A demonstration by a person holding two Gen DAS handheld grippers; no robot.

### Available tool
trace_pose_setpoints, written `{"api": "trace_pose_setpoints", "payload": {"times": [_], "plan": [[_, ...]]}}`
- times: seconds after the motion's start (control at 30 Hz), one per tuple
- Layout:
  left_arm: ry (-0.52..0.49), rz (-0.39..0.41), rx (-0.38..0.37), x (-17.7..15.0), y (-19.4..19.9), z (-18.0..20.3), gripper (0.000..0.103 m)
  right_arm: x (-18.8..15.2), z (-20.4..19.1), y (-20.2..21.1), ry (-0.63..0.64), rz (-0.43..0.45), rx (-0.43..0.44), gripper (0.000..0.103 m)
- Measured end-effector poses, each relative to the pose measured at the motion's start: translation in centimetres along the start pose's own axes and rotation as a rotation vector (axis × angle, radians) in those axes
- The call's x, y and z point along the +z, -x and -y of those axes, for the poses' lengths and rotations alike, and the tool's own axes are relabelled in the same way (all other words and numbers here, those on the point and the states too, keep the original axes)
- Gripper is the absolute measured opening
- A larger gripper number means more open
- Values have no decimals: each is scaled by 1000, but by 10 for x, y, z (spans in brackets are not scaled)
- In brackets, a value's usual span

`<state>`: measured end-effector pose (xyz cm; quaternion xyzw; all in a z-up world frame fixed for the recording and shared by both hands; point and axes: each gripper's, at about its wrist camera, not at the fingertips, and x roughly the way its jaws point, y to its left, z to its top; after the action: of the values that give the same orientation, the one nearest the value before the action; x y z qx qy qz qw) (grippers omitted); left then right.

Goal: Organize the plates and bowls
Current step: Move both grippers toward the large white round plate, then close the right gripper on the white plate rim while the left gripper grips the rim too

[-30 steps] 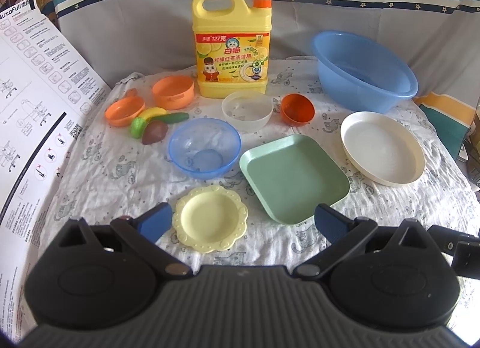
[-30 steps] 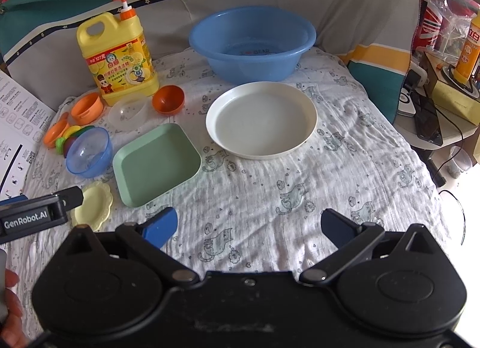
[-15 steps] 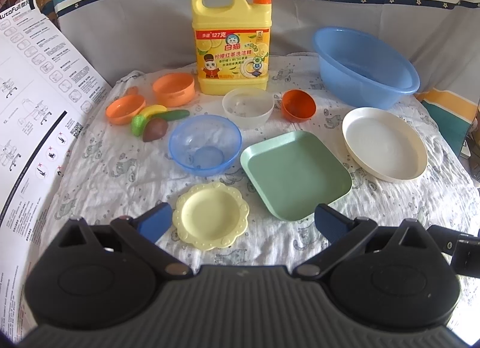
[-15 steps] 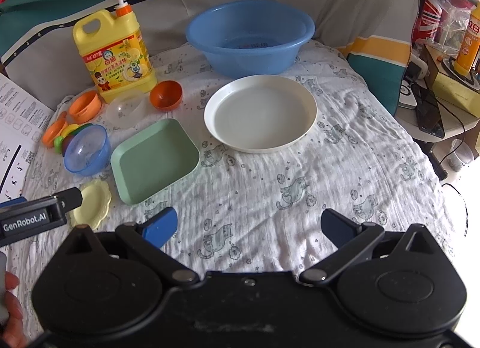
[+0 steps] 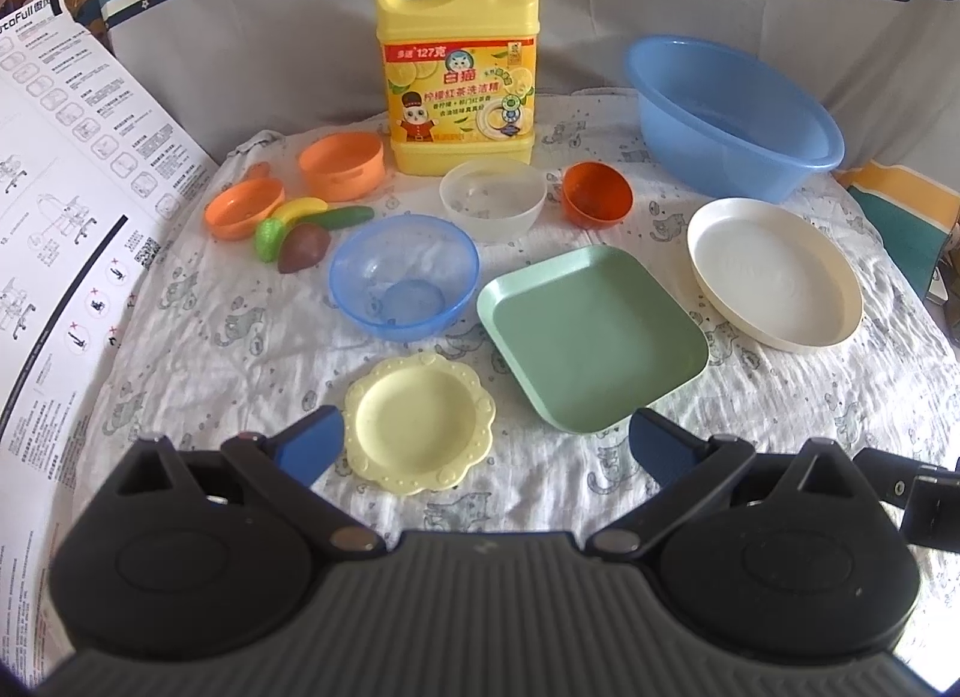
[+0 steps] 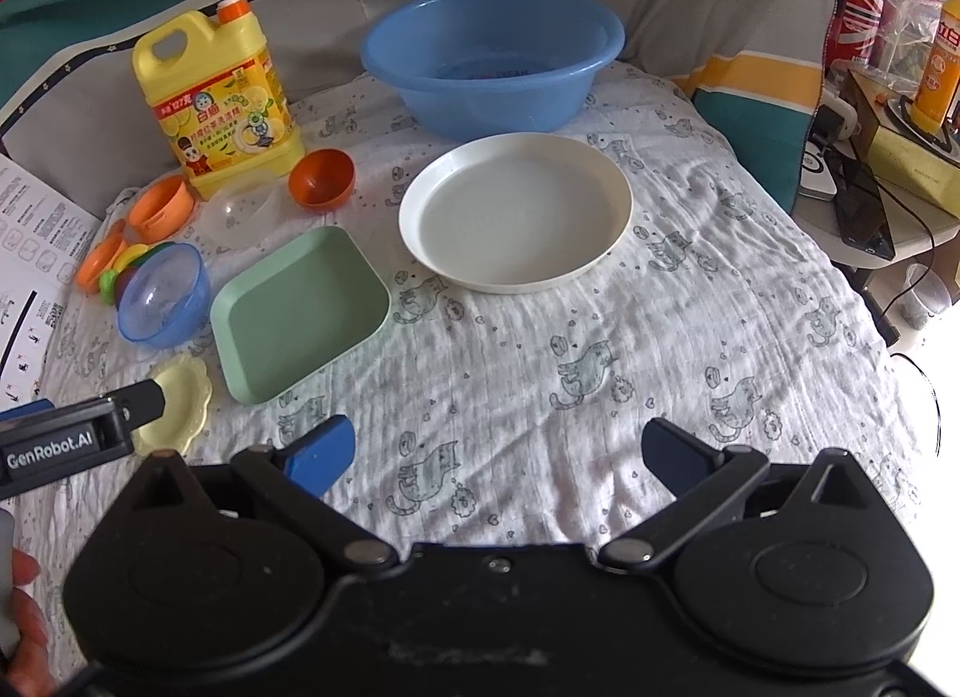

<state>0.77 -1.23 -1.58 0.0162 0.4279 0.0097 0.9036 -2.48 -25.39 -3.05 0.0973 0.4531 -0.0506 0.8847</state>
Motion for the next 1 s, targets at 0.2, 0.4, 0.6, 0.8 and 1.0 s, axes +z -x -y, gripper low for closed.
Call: {"api": "trace_pose_setpoints", "payload": {"times": [0.2,0.4,0.6,0.8,1.0], "plan": [[-3,25,-41,2,-12,6,103,-1,14,-13,-48,1,19,103],[-16,34,-98,15,-33,20,103,8,26,-28,-5,84,33,103],[-96,16,-112,34,-61,51,103,31,47,-53,26,134,-11,103],[-160,8,-123,52,-85,82,103,68,81,-89,-47,100,4,103],[-187,-1,-110,73,-114,108,103,101,99,-126,-62,132,32,87]]}}
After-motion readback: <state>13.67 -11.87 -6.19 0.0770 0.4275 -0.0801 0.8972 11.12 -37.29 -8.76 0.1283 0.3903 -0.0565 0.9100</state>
